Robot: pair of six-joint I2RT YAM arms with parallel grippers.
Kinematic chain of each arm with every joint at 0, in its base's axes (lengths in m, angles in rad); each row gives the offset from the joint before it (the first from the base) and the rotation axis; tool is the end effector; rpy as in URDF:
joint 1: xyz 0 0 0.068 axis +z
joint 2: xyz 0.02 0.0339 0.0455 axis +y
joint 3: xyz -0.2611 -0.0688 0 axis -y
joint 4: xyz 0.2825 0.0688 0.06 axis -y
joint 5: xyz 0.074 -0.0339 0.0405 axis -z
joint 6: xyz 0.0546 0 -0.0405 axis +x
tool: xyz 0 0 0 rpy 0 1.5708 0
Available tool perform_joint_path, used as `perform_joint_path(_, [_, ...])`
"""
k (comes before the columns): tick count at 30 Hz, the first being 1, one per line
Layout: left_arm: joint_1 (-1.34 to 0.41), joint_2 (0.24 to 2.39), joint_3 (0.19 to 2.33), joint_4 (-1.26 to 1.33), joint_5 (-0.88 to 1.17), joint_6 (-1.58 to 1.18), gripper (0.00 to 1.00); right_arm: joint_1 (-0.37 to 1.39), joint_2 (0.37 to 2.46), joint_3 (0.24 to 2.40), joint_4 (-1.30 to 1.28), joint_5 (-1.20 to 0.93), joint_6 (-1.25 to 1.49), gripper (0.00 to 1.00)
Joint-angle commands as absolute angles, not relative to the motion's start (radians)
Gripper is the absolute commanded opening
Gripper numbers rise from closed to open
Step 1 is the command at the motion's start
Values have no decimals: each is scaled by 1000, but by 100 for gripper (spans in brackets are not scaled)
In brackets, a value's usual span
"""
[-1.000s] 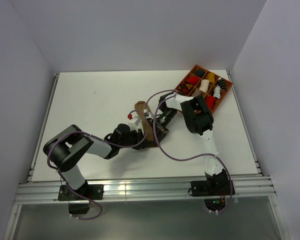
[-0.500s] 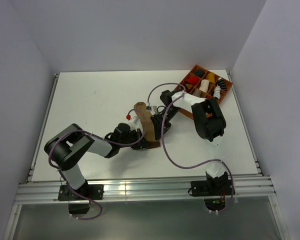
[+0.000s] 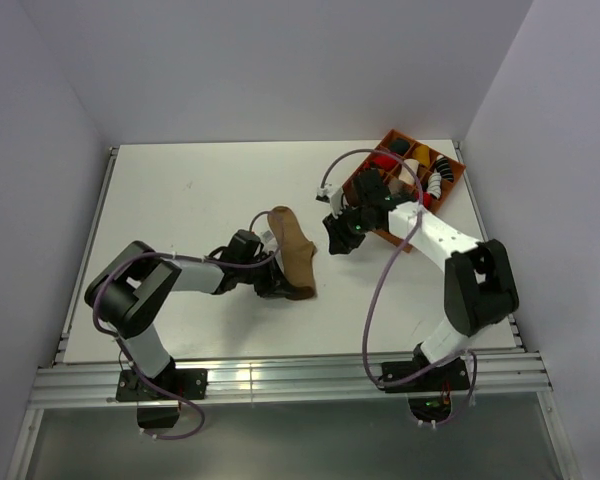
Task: Roll the socks
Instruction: Roll the sock at the center of the board.
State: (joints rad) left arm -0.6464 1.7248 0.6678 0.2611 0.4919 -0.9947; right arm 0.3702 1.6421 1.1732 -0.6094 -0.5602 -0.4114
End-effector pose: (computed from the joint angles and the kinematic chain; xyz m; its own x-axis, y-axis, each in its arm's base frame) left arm 0.2532 -0.2233 0.0677 -0.9771 -0.1887 -0.0981 -0.0454 0.6358 -0.7705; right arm 0.3387 0.1626 0.1938 -0.5367 -0.5717 -0.6206 -0.8241 0.5131 0.2401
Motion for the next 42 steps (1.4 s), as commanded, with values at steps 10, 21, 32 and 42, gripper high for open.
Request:
perform_joint_path(10, [-637, 1815, 747, 18, 583, -1098, 0, 699, 1227, 706, -201, -328, -710, 47])
perform_joint_path(21, [-635, 1824, 761, 8, 598, -1091, 0, 926, 1233, 611, -134, -267, -819, 49])
perform_joint_path(32, [-635, 1819, 765, 3, 611, -1058, 0, 965, 1333, 646, -112, -230, -838, 47])
perform_joint_path(42, [-626, 1824, 759, -23, 626, -1039, 0, 973, 1382, 672, -117, -226, -828, 45])
